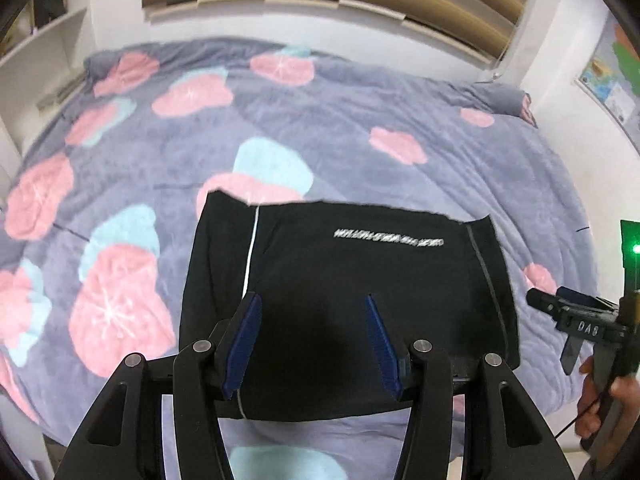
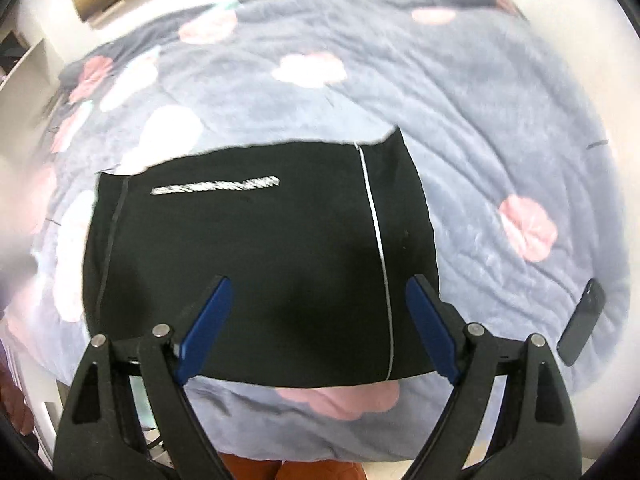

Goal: Fold large clothes

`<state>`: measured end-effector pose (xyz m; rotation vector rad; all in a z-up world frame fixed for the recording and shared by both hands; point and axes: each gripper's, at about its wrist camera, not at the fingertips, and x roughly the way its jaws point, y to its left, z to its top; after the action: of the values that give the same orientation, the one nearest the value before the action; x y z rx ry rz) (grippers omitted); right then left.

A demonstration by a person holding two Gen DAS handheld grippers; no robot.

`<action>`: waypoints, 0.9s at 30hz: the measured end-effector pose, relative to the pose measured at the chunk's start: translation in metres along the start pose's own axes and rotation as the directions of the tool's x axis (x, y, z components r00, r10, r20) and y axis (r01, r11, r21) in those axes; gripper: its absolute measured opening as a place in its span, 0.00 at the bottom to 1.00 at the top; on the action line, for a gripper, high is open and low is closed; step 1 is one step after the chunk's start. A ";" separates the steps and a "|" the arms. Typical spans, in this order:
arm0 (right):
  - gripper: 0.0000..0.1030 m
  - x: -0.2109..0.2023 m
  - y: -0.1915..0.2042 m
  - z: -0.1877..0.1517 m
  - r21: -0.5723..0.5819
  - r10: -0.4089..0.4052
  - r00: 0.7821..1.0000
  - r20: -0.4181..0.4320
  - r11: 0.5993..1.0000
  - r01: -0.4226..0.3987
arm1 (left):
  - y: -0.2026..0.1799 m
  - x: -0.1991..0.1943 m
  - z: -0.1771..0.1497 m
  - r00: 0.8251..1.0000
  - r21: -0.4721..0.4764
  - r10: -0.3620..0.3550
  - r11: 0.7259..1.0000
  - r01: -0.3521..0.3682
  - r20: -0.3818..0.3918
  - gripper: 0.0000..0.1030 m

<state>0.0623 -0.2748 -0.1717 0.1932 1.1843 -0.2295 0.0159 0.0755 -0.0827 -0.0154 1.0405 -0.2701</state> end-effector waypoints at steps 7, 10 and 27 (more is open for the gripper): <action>0.84 -0.079 0.035 -0.022 -0.040 -0.046 0.992 0.120 0.998 0.051 | -0.046 -0.055 0.016 0.992 0.098 0.102 0.989 -0.110 0.077 0.53; 0.84 -0.100 0.040 -0.017 -0.050 -0.063 0.984 0.165 0.996 0.072 | -0.059 -0.078 0.024 0.988 0.123 0.109 0.985 -0.123 0.113 0.54; 0.86 -0.119 0.056 -0.025 -0.055 -0.054 0.983 0.175 0.996 0.065 | -0.076 -0.100 0.017 0.971 0.071 0.174 0.980 -0.188 0.164 0.59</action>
<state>0.0133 -0.2054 -0.0687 0.0831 1.0229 -0.2578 -0.0330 0.0231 0.0217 0.1341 0.8664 -0.1448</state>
